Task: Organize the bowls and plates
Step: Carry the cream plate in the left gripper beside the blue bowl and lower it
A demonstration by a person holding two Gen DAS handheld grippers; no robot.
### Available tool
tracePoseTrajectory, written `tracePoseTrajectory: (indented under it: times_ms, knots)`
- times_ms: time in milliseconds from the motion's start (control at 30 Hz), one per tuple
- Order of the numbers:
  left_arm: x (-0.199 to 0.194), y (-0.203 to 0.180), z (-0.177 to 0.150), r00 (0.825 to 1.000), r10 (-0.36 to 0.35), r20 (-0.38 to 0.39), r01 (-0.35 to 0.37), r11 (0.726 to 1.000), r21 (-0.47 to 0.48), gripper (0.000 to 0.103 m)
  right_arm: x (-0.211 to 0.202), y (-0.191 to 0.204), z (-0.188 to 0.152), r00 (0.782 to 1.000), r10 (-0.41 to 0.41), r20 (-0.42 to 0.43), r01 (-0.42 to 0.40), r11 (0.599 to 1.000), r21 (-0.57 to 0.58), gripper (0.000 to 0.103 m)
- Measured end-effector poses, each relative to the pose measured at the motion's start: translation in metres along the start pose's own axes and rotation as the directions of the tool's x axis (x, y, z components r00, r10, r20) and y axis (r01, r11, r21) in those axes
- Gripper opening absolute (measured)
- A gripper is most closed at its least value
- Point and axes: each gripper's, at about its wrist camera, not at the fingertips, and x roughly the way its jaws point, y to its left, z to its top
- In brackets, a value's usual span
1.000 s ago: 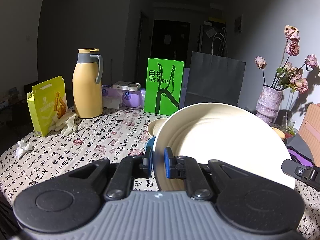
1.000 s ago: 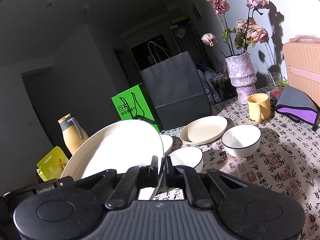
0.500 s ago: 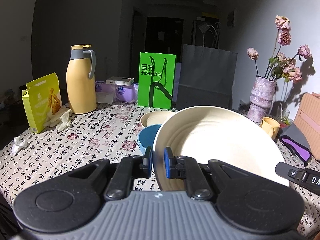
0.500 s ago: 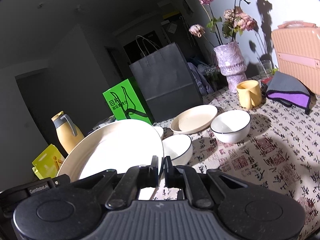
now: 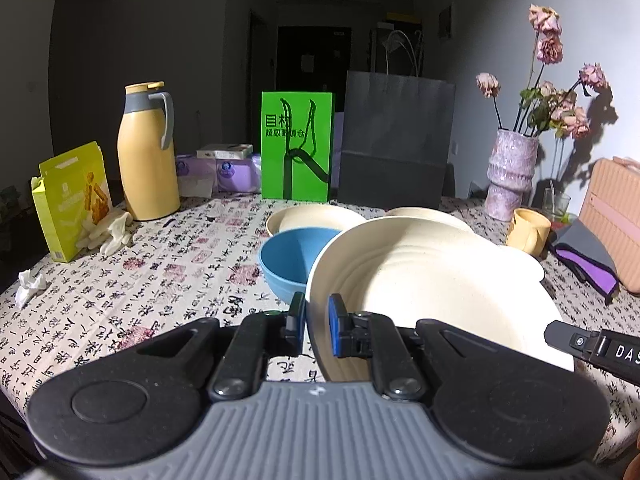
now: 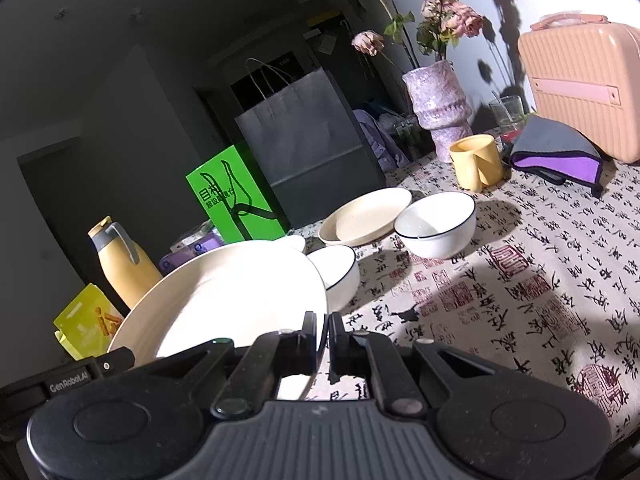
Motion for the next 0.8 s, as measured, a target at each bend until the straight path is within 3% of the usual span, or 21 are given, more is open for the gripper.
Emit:
tracePoseTrajectory:
  times_ms: [800]
  knots:
    - [0.038,-0.004,-0.035,0.993,0.011,-0.119,-0.008,1.0,0.02,0.012,0.023,-0.02,-0.018,0.995,-0.05,-0.081,0.05,0.999,-0.003,0.006]
